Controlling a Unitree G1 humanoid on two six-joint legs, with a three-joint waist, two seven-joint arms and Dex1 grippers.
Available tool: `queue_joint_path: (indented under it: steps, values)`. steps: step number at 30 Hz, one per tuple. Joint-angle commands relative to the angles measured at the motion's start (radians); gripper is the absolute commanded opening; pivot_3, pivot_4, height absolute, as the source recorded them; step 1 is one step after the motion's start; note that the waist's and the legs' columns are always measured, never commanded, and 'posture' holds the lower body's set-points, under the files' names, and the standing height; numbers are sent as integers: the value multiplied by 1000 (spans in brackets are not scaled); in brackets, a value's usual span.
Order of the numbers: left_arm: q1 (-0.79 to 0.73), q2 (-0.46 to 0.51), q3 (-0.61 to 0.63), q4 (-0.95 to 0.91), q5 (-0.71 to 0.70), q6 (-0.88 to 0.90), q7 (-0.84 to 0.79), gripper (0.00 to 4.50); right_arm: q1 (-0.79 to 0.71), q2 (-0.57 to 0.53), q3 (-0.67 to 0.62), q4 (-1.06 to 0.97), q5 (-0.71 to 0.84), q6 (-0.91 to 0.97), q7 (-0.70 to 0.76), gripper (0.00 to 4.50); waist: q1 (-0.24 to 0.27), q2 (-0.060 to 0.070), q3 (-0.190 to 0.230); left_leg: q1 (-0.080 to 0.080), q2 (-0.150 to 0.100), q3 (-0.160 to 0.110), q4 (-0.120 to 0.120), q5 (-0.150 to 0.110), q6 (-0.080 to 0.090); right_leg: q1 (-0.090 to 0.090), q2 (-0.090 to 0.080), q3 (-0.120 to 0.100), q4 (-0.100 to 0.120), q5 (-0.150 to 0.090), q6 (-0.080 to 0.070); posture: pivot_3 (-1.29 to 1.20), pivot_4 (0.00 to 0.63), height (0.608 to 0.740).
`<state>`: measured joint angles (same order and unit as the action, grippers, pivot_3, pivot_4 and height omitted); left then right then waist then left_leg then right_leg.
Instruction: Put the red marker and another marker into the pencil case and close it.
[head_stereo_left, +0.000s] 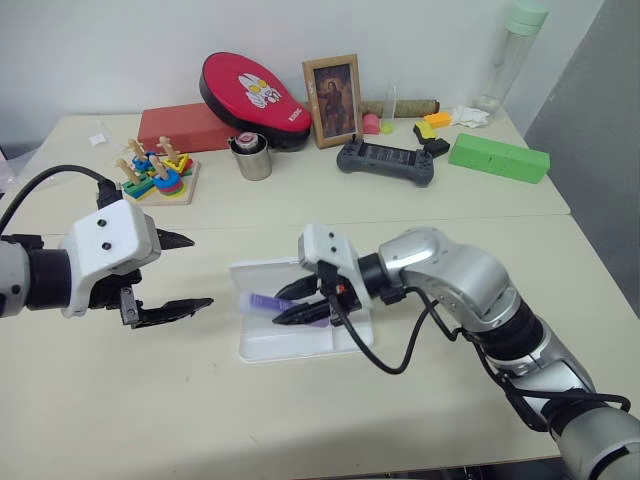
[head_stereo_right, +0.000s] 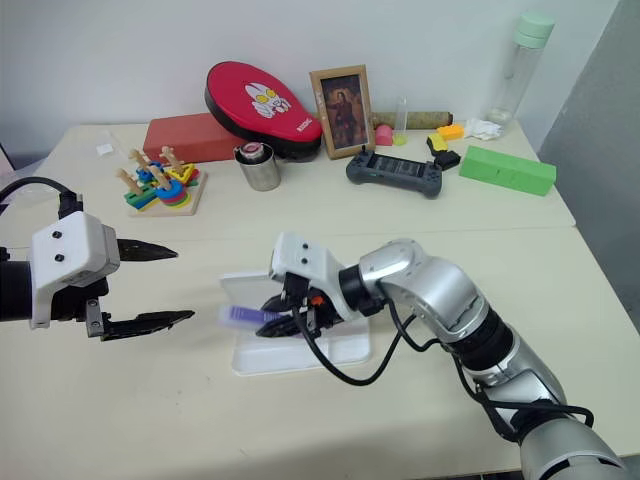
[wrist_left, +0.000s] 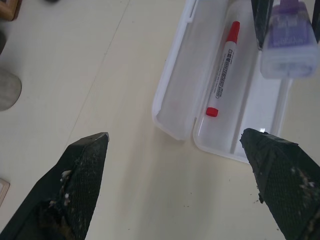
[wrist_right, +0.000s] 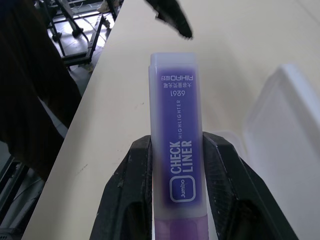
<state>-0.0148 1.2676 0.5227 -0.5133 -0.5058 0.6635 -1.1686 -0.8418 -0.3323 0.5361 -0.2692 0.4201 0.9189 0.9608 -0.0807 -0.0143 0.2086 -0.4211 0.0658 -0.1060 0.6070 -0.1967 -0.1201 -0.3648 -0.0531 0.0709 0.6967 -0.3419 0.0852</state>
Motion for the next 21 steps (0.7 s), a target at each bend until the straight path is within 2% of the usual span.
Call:
queue_joint_path:
  steps: [1, 12, 21]
  values:
    - [-34, 23, -13, 15, 14, -30, -5, 4500, 5, 12, 33, 5, -43, -55, -12, 1051, 0, 0, 0, 0, 0, 0, 0, 0, 0, 0, 0, 0, 0, 0, 0, 0, 150, 740]
    - [-87, 35, -54, 51, 23, -49, -9, 4500, 31, 59, 110, 130, -146, -165, -6, 1051, 0, 0, 0, -4, 0, 0, 0, 0, 0, -4, 0, 0, 1, 0, 0, 0, 150, 740]
    - [-94, 41, -57, 56, 30, -52, -17, 4500, 52, 69, 122, 135, -172, -182, 14, 1051, -1, -1, 0, -4, 0, 0, 0, 0, 0, -4, 0, 0, 1, 0, 0, 0, 150, 740]
